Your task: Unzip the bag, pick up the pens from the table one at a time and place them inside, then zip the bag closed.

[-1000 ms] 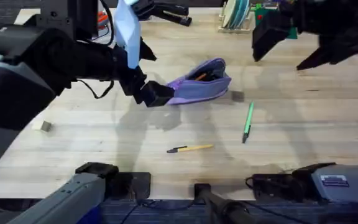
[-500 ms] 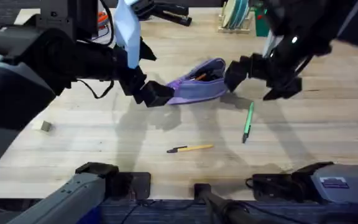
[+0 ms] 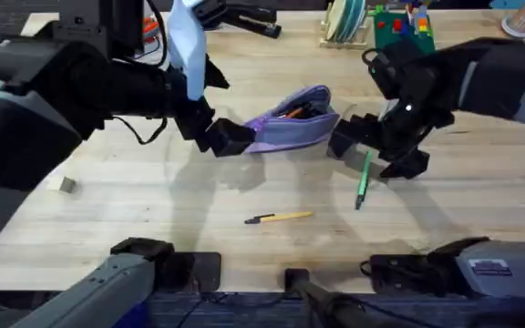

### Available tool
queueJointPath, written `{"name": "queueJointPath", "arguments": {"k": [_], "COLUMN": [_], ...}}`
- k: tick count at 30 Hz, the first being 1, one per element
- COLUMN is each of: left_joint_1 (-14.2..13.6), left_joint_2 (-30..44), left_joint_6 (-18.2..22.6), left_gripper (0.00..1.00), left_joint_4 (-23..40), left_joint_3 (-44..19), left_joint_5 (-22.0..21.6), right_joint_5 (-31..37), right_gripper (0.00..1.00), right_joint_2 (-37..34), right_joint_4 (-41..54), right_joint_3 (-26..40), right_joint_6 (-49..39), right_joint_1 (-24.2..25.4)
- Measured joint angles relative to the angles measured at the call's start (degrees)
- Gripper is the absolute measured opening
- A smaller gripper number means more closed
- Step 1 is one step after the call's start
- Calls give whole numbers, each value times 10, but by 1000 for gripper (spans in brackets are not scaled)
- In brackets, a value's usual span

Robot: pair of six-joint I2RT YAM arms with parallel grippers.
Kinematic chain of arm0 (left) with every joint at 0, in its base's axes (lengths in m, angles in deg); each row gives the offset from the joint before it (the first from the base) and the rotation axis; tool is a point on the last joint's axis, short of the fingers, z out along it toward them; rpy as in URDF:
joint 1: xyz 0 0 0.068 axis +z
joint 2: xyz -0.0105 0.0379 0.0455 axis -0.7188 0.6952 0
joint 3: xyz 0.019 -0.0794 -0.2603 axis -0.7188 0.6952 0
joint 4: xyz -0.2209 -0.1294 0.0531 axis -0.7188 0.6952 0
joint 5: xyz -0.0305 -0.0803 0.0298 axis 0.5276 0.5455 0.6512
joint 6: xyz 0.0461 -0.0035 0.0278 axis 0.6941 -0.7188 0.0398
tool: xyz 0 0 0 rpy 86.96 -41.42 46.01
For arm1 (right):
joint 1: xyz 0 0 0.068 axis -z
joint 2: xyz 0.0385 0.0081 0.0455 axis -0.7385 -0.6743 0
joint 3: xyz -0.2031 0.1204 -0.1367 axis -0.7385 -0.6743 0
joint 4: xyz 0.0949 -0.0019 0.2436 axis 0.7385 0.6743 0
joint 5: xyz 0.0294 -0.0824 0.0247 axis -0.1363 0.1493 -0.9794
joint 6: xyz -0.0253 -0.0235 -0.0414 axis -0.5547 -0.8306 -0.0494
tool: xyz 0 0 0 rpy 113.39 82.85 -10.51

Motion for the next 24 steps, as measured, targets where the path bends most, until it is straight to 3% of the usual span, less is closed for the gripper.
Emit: {"name": "queueJointPath", "arguments": {"k": [4, 6, 10, 11, 14, 16, 18, 24], "left_joint_1": [0, 0, 0, 0, 0, 0, 0, 0], "left_joint_2": [0, 0, 0, 0, 0, 0, 0, 0], "left_joint_6": [0, 0, 0, 0, 0, 0, 0, 0], "left_gripper": [993, 993, 993, 993, 993, 993, 993, 993], "left_joint_4": [0, 0, 0, 0, 0, 0, 0, 0], "left_joint_3": [0, 0, 0, 0, 0, 0, 0, 0], "left_joint_5": [0, 0, 0, 0, 0, 0, 0, 0], "right_joint_5": [4, 7, 15, 15, 12, 8, 6, 6], "right_gripper": [994, 927, 577, 548, 339, 83, 40, 32], "right_joint_2": [8, 14, 15, 15, 15, 15, 16, 16], "right_joint_4": [-23, -26, -23, -24, -27, -33, -35, -23], "right_joint_3": [-21, -26, -29, -30, -30, -30, -30, -26], "right_joint_6": [22, 29, 38, 39, 40, 41, 43, 42], "right_joint_1": [0, 0, 2, 2, 2, 2, 2, 2]}}
